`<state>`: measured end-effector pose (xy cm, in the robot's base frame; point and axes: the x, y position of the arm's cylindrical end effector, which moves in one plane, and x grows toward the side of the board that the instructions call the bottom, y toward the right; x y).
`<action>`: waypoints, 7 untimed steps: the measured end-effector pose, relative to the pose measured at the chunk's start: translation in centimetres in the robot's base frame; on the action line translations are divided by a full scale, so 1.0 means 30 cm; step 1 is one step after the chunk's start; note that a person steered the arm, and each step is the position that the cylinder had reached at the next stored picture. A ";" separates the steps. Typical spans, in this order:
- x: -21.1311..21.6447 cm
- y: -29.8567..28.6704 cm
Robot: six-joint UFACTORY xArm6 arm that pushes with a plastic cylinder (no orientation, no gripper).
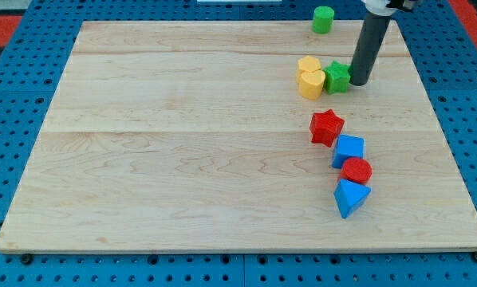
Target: Push the green circle to the top center of the board
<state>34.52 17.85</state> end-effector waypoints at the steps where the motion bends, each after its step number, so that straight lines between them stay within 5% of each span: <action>1: -0.093 0.136; 3: -0.503 0.463; 5: -0.512 0.396; 7: -0.307 0.137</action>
<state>25.29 21.95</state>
